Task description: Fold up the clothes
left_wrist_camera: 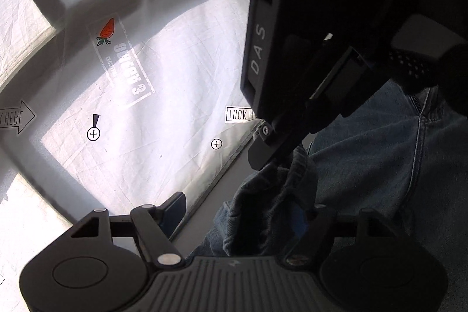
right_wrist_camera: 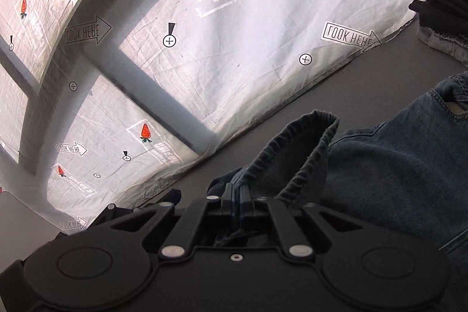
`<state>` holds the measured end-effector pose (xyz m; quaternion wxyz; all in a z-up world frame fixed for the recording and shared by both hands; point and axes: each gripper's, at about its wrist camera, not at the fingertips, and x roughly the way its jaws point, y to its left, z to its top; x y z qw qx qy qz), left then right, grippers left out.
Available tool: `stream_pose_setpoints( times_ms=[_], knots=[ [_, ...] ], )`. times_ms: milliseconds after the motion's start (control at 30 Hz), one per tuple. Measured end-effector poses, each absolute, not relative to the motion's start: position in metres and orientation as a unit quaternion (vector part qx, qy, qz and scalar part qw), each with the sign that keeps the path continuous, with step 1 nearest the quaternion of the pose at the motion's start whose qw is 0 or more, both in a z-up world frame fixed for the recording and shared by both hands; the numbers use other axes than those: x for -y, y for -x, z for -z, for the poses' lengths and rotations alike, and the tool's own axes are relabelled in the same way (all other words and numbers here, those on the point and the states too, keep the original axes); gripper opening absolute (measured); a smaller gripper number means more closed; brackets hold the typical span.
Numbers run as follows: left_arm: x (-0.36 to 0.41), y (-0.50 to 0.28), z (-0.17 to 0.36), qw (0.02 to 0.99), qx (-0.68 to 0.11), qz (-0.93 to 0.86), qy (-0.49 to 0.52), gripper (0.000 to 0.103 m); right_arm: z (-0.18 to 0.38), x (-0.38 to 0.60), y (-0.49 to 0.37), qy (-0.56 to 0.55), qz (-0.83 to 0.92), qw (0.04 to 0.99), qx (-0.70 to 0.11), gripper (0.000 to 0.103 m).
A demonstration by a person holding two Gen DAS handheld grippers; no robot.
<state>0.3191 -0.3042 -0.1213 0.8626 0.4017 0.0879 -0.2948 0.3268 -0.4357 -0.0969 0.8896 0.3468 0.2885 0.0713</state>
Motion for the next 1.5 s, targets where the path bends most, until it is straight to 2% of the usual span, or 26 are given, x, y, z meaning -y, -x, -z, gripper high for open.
stream_pose_setpoints(
  times_ms=[33, 67, 100, 133, 333, 500, 667, 767, 867, 933, 1033, 1267, 1500],
  knots=[
    [0.306, -0.318, 0.123, 0.857, -0.088, 0.303, -0.408, 0.052, 0.098, 0.437, -0.327, -0.349, -0.071, 0.889, -0.288, 0.003],
    [0.307, -0.318, 0.123, 0.854, -0.092, 0.309, -0.409, 0.04, 0.098, 0.437, -0.326, -0.349, -0.071, 0.889, -0.287, 0.003],
    [0.307, -0.317, 0.123, 0.856, -0.096, 0.309, -0.403, 0.014, 0.098, 0.436, -0.324, -0.348, -0.07, 0.89, -0.287, 0.003],
    [0.308, -0.317, 0.123, 0.858, -0.101, 0.308, -0.398, 0.011, 0.097, 0.436, -0.324, -0.345, -0.07, 0.891, -0.287, 0.003],
    [0.29, -0.315, 0.107, 0.888, -0.079, 0.263, -0.37, 0.01, 0.085, 0.429, -0.319, -0.326, -0.084, 0.898, -0.283, 0.003],
    [0.238, -0.34, 0.063, 0.934, -0.079, 0.153, -0.313, 0.01, 0.061, 0.427, -0.308, -0.332, -0.111, 0.903, -0.25, 0.017],
    [0.117, -0.363, 0.008, 0.974, -0.09, -0.025, -0.205, 0.01, 0.049, 0.423, -0.3, -0.279, -0.086, 0.922, -0.256, 0.018],
    [0.037, -0.366, 0.002, 0.966, -0.118, -0.151, -0.173, 0.011, 0.058, 0.423, -0.296, -0.29, -0.073, 0.914, -0.274, 0.02],
    [-0.046, -0.364, 0.023, 0.934, -0.195, -0.277, -0.115, 0.026, 0.071, 0.42, -0.294, -0.296, -0.06, 0.905, -0.3, 0.026],
    [-0.104, -0.348, 0.049, 0.901, -0.26, -0.348, -0.02, 0.043, 0.077, 0.414, -0.294, -0.289, -0.054, 0.901, -0.319, 0.03],
    [-0.156, -0.309, 0.093, 0.859, -0.322, -0.386, 0.103, 0.044, 0.083, 0.404, -0.296, -0.27, -0.052, 0.897, -0.345, 0.037],
    [-0.134, -0.263, 0.151, 0.843, -0.382, -0.315, 0.211, 0.045, 0.092, 0.375, -0.308, -0.222, -0.064, 0.888, -0.397, 0.04],
    [-0.091, -0.317, 0.154, 0.871, -0.385, -0.201, 0.229, 0.046, 0.097, 0.334, -0.326, -0.129, -0.087, 0.886, -0.437, 0.046]
  ],
)
